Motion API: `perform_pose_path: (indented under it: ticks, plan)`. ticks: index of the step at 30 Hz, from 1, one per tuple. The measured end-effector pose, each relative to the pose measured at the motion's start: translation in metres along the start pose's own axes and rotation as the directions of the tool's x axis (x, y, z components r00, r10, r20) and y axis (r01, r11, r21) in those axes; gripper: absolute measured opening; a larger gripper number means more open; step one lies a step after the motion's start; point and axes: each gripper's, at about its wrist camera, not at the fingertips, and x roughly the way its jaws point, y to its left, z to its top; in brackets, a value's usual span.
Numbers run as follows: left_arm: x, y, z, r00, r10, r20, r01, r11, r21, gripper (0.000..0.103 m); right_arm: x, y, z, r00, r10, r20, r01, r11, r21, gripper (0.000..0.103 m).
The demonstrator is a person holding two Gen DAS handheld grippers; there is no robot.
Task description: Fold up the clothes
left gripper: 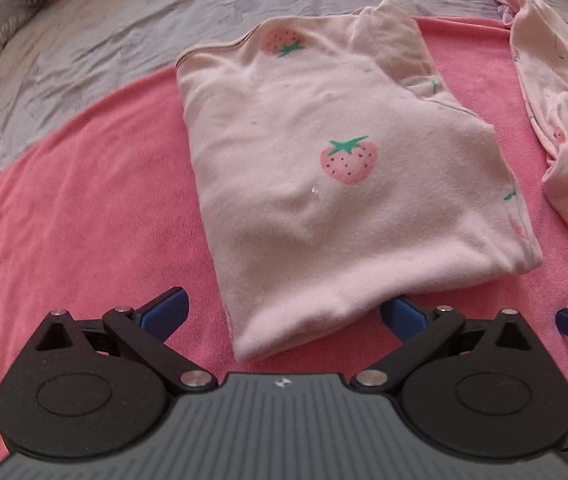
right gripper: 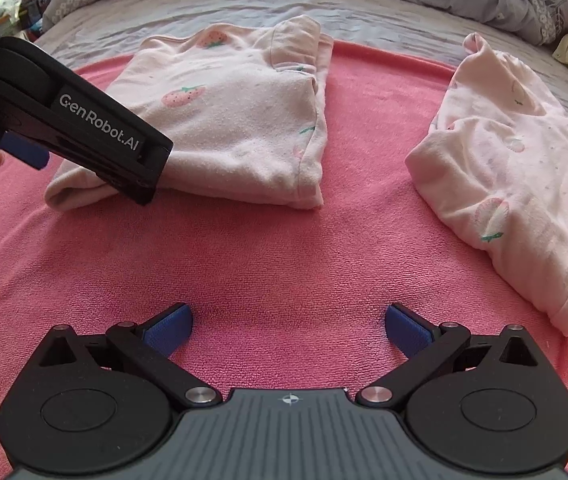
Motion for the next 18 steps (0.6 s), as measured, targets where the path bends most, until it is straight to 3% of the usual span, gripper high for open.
perform_pose_path:
  ticks: [18]
  plan:
    - [0.005, 0.008, 0.004, 0.996, -0.083, -0.025, 0.081, 0.995, -0.064, 0.103, -0.001, 0.002, -0.004, 1.0, 0.001, 0.012, -0.001, 1.0, 0.002, 0.103]
